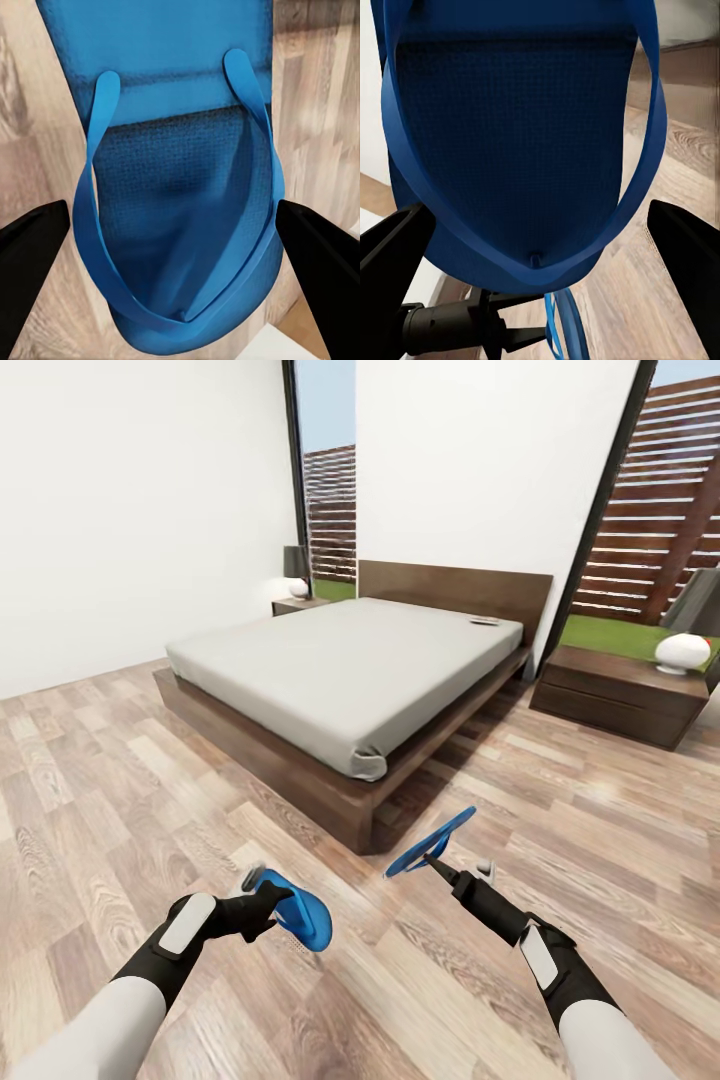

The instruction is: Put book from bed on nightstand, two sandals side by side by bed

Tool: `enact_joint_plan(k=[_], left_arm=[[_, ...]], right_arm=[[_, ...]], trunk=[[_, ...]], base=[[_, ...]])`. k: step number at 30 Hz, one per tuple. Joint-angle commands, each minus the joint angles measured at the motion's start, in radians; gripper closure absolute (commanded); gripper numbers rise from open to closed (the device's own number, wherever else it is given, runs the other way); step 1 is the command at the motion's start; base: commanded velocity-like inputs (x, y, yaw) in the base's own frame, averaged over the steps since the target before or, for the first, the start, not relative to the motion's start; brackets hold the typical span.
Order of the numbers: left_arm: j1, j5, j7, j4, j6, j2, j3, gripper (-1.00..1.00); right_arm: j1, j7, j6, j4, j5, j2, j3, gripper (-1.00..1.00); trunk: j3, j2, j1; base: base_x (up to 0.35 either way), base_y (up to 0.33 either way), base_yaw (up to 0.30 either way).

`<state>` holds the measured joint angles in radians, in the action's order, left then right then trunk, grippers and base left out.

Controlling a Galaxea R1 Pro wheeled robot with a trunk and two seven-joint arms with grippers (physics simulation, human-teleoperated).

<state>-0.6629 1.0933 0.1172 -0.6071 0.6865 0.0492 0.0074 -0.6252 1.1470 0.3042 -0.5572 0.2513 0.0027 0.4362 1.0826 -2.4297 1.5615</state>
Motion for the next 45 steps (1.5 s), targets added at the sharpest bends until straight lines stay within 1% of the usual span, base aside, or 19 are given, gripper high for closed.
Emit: enact_joint_plan(k=[1, 45], left_arm=[[0.0, 0.013, 0.01, -0.002, 0.004, 0.0, 0.001, 1.0], [0.0, 0.013, 0.01, -0.002, 0.004, -0.001, 0.001, 1.0]], right_arm=[[-0.001, 0.003, 0.01, 0.0, 0.005, 0.0, 0.003, 1.0], [-0.001, 0.003, 0.01, 0.0, 0.005, 0.0, 0.003, 1.0]], trunk=[[0.001, 0.0, 0.0], [0.001, 0.0, 0.0]], base=[[0.197, -0.201, 0.0], [0.199, -0.203, 0.0]])
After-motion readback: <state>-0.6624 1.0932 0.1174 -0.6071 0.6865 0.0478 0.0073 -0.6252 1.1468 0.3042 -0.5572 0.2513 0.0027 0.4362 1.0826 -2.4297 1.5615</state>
